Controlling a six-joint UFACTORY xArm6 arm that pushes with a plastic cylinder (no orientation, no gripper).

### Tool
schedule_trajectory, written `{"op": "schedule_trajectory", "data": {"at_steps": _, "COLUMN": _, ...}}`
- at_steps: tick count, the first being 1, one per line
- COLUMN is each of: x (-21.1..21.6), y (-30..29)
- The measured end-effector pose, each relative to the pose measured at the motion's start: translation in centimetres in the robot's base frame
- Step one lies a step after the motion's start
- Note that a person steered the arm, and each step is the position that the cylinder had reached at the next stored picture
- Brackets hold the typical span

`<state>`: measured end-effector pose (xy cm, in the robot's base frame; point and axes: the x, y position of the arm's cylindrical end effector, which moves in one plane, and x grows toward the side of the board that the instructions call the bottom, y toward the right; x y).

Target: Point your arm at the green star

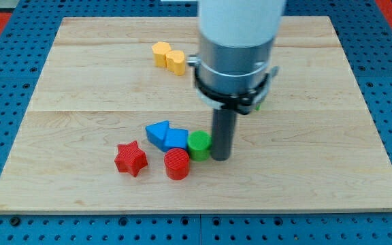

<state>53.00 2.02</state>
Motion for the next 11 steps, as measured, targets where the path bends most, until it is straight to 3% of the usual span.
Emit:
{"op": "schedule_trajectory", "data": {"at_steps": 2, "x": -0.5, "y": -1.8}}
{"op": "schedule_trajectory", "data": {"at_steps": 4, "x": -7.1, "y": 1.8}}
{"op": "schedule_trajectory", "data": {"at_steps": 6, "x": -6.8, "y": 14.0}}
{"op": "schedule_trajectory", "data": {"at_steps": 7, "x": -10.8, "y": 15.1}}
{"op": "schedule_trajectory", "data": {"at_steps": 8, "x": -14.2, "y": 12.5}}
{"op": "schedule_trajectory", "data": {"at_steps": 11, "x": -10.4, "y": 2.2}}
